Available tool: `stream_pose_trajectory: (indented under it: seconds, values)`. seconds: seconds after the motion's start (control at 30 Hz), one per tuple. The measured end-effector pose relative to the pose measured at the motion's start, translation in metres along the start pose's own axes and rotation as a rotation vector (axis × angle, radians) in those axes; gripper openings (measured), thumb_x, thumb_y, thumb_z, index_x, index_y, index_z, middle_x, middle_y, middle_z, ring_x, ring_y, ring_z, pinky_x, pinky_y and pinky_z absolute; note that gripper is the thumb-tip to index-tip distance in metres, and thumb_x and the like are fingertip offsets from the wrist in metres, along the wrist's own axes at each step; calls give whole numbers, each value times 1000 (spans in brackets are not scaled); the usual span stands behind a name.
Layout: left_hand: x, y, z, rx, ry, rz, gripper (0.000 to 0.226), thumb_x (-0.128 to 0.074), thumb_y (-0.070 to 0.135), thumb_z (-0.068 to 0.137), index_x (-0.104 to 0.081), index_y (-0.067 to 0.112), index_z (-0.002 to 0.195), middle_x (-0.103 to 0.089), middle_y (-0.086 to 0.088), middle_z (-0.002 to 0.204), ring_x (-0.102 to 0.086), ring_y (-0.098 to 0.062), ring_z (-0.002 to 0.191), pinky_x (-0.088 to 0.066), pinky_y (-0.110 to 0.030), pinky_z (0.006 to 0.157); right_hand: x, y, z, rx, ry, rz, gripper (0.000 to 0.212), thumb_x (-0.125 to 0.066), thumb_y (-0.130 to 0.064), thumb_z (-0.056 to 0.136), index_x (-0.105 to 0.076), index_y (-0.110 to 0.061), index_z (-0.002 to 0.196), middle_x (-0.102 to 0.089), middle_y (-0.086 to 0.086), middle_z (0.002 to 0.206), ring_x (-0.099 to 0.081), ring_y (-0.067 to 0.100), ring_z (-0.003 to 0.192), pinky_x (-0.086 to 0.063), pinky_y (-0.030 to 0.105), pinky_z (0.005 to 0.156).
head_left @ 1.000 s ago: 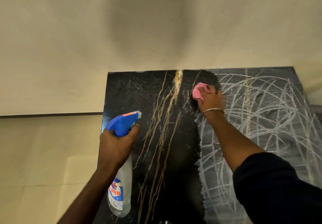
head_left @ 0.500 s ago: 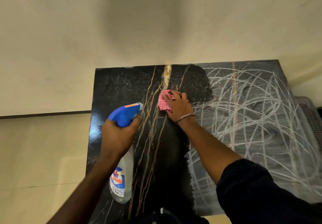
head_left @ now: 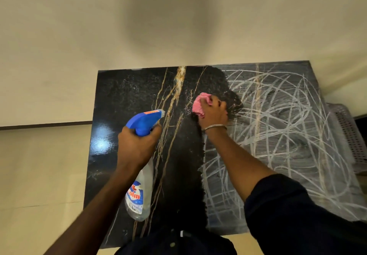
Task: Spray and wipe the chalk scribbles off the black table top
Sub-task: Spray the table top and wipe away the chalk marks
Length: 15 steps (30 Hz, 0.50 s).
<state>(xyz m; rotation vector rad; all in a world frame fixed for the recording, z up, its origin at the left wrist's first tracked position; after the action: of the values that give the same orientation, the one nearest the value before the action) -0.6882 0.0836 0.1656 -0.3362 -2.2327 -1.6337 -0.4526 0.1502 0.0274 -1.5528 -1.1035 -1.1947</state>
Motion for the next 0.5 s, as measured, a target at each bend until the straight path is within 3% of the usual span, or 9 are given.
stream_pose_trajectory:
  seconds: [0.1,0.2,0.33,0.5]
  values:
    - [-5,0,-3,20,-9,-1,22,-69,33,79,-60,13,81,-62,-27,71,-58,-25,56,-56,-40,59,-10,-29,-21,246,-69,-49,69,-63,-43,84,-36,-28,146,-30,12,149,-34,39,124,-47,45,93]
    - [-8,-2,-5,12,-26,9,15,-70,23,87,-60,15,79,-63,-25,70,-57,-16,50,-52,-26,51,-14,-18,-24,332,-83,-86,70,-67,-39,83,-36,-31,145,-32,9,148,-36,36,120,-50,42,88]
    - [-6,-1,-6,-16,-59,-5,12,-68,16,89,-61,10,81,-63,-26,69,-55,-11,46,-49,-17,48,-5,39,-17,56,-38,-65,67,-70,-33,83,-39,-31,143,-33,10,148,-36,38,123,-51,46,86]
    - [1,-4,-7,-46,-79,-9,15,-68,15,89,-59,14,77,-62,-27,67,-55,-13,47,-49,-17,48,-1,71,-14,-241,15,35,62,-67,-28,85,-42,-27,142,-30,13,150,-31,43,128,-45,50,95]
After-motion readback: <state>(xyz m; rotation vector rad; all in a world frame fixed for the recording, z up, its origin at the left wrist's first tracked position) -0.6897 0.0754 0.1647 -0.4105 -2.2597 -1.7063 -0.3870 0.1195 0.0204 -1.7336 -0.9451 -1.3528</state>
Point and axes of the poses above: each hand's wrist, its own z-axis towards the middle knuckle, its own x-axis out of the back of the hand, y = z × x, the point moved 2 cm from there along z, towards the middle knuckle
